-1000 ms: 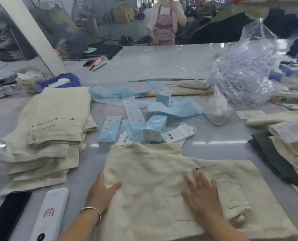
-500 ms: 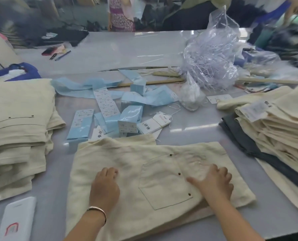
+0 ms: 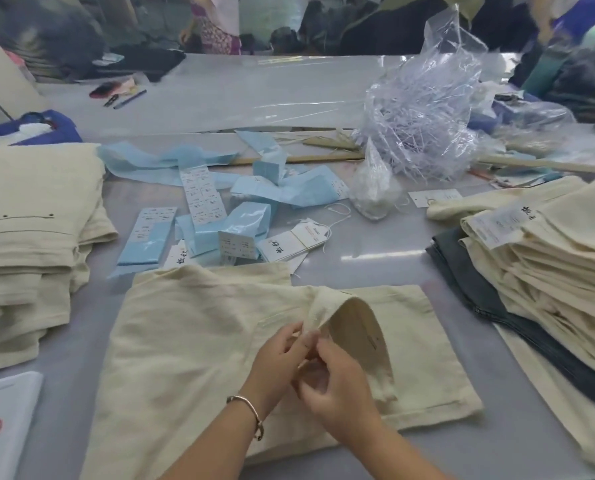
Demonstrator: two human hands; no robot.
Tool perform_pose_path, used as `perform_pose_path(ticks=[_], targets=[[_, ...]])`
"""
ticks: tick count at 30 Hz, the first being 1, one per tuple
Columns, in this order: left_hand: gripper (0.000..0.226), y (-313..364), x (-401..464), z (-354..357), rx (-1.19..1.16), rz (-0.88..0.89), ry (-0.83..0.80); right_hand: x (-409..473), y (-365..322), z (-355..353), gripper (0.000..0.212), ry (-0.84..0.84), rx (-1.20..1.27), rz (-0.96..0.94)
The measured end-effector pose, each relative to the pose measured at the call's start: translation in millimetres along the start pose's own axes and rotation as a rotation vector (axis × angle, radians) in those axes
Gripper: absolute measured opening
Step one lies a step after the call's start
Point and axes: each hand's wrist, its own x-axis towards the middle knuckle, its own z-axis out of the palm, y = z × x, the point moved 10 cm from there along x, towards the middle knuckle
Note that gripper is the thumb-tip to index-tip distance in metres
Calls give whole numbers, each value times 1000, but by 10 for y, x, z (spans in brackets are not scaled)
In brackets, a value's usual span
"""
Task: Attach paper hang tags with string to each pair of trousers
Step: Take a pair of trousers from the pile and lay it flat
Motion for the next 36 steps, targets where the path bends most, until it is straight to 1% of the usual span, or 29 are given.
perform_pose_path(ticks=[1,2,3,4,6,7,8,9,10,11,13,15,16,18,19,20,22,25,27,29,31,33,36], targets=[[33,-10,31,-22,11,-17,46,-2,66,-17,19,-34,125,51],[37,-11,62,-40,62,-24,90,3,155,-84,17,-26,243,101],[33,4,93,-46,124,-17,116,11,268,-185,16,14,330,151],[26,40,120,-24,181,5,128,23,401,-317,19,85,362,194],[20,164,167,19,326,83,169,37,661,-662,29,287,247,244],[22,228,185,14,401,122,210,42,789,-832,27,378,130,268],[28,279,199,-16,455,152,259,50,908,-950,25,422,10,306],[33,326,212,-56,488,170,304,78,1040,-995,27,388,-84,367],[37,369,224,-85,519,179,337,114,1201,-993,28,315,-115,429],[41,410,232,-94,564,191,357,150,1325,-971,23,241,-72,477],[51,490,224,-27,672,240,375,213,1465,-929,6,136,23,515],[58,602,165,128,774,345,380,269,1535,-934,4,85,37,533],[56,661,121,240,820,424,368,284,1569,-926,4,70,100,555],[47,764,25,469,931,587,336,274,1614,-839,8,32,401,627],[47,788,-10,566,983,647,316,262,1606,-789,10,10,554,660],[49,792,-33,647,1017,691,286,255,1580,-760,10,-13,653,678],[50,802,-67,715,1008,740,248,257,1531,-715,8,-69,756,670],[43,813,-114,637,920,747,270,242,1451,-614,16,-145,879,657],[42,819,-159,593,888,756,277,213,1433,-550,17,-145,955,668],[46,832,-188,595,880,759,261,213,1482,-608,13,-36,903,621],[49,845,-195,604,884,747,257,229,1528,-774,21,90,711,509],[49,850,-186,613,894,732,260,240,1523,-834,20,104,570,458],[40,813,-165,640,932,713,240,258,1603,-797,31,28,472,520]])
